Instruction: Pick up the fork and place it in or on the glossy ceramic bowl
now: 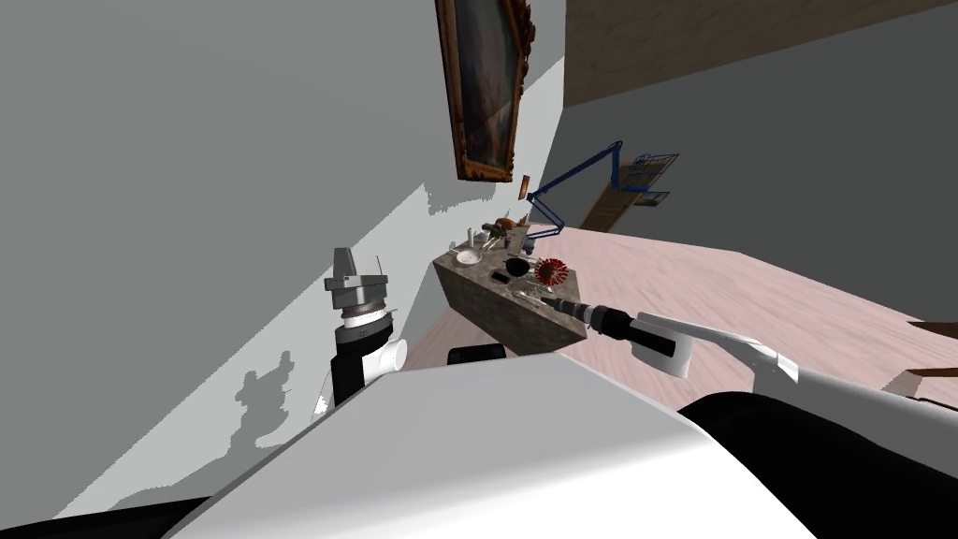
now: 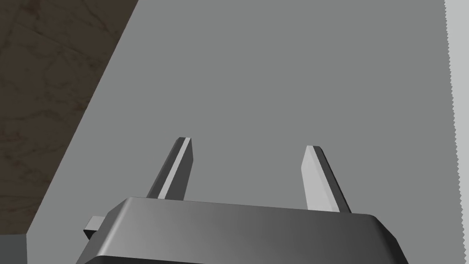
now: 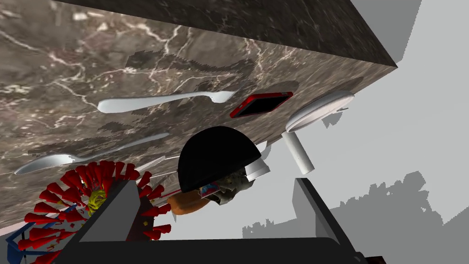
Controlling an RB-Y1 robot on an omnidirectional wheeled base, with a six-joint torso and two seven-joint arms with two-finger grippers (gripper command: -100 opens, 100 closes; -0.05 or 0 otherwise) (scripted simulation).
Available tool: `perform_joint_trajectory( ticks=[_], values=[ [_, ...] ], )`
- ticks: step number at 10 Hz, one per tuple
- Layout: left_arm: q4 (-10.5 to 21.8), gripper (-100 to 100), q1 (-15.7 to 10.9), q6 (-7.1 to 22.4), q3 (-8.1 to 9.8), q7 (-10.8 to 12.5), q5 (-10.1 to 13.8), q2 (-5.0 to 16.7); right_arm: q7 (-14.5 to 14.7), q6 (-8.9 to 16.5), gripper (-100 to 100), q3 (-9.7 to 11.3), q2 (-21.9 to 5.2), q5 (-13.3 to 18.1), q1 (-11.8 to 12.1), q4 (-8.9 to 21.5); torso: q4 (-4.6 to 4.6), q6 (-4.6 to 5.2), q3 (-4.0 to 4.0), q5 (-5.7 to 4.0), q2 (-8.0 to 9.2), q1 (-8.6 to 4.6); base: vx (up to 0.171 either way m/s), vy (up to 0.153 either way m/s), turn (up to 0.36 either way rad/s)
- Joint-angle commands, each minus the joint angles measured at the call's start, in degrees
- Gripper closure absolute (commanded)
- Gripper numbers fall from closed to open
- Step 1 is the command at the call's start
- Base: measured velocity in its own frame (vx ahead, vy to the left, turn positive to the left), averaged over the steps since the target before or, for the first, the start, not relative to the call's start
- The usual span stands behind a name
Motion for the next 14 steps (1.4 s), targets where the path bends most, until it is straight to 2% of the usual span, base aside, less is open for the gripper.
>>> perform_joint_trajectory(
  ticks=[1, 2, 3, 4, 5, 6, 8, 9, 10, 11, 14],
  values=[
    [0.0, 0, 0.0, 0.0, 0.0, 0.0, 0.0, 0.0, 0.4, 1.7, -100, -0.2, -2.9, -0.8, 1.5, 0.2, 0.0, 0.0, 0.0, 0.0, 0.0, 0.0, 0.025, 0.028, 0.106],
    [0.0, 0, 0.0, 0.0, 0.0, 0.0, 0.0, 0.0, 0.4, 1.7, -100, -0.2, -4.5, -0.8, 1.5, 0.2, 0.0, -0.03, -0.01, 0.01, -0.02, 0.05, 0.031, 0.025, 0.089],
    [0.0, 0, 0.0, 0.0, 0.0, 0.0, 0.0, 0.0, 0.4, 1.7, -100, -0.2, -5.0, -0.8, 1.5, 0.2, -0.01, -0.02, -0.02, 0.01, -0.04, 0.05, 0.018, 0.008, 0.006],
    [0.0, 0, 0.0, 0.0, 0.0, 0.0, 0.0, 0.0, 0.8, 3.4, -100, -0.2, -7.4, -1.6, 2.7, 0.3, 0.0, 0.01, 0.0, 0.0, 0.01, 0.0, 0.031, 0.013, 0.137],
    [0.0, 0, 0.0, 0.0, 0.0, 0.0, 0.0, 0.0, 0.8, 3.4, -100, -0.2, -9.0, -1.6, 2.7, 0.3, -0.01, -0.04, -0.02, 0.0, -0.04, 0.0, 0.036, 0.013, 0.06],
    [0.0, 0, 0.0, 0.0, 0.0, 0.0, 0.0, 0.0, 1.3, 5.1, -100, -0.2, -10.8, -2.5, 3.8, 0.4, -0.01, 0.0, -0.03, 0.0, -0.05, 0.01, 0.046, 0.021, 0.089],
    [0.0, 0, 0.0, 0.0, 0.0, 0.0, 0.0, 0.0, 1.3, 5.1, -100, -0.2, -13.2, -2.5, 3.8, 0.4, -0.02, -0.01, -0.05, 0.01, -0.09, 0.04, 0.032, 0.017, 0.026],
    [0.0, 0, 0.0, 0.0, 0.0, 0.0, 0.0, 0.0, 1.8, 6.6, -100, 0.0, -15.4, -3.4, 4.8, 0.4, 0.0, 0.01, -0.01, 0.0, -0.02, 0.01, 0.033, 0.016, 0.099],
    [0.0, 0, 0.0, 0.0, 0.0, 0.0, 0.0, 0.0, 1.8, 6.6, -100, 0.0, -17.0, -3.4, 4.8, 0.4, -0.01, -0.02, -0.02, 0.0, -0.05, 0.02, 0.033, 0.01, 0.053],
    [0.0, 0, 0.0, 0.0, 0.0, 0.0, 0.0, 0.0, 2.4, 8.2, -100, 0.2, -18.8, -4.3, 5.7, 0.3, -0.01, 0.0, -0.03, 0.0, -0.04, 0.01, 0.043, 0.016, 0.068],
    [0.0, 0, 0.0, 0.0, 0.0, 0.0, 0.0, 0.0, 2.9, 9.7, -100, 0.5, -24.1, -5.3, 6.6, 0.3, -0.02, 0.0, -0.05, 0.0, -0.1, 0.02, 0.041, 0.013, 0.05]
  ],
)
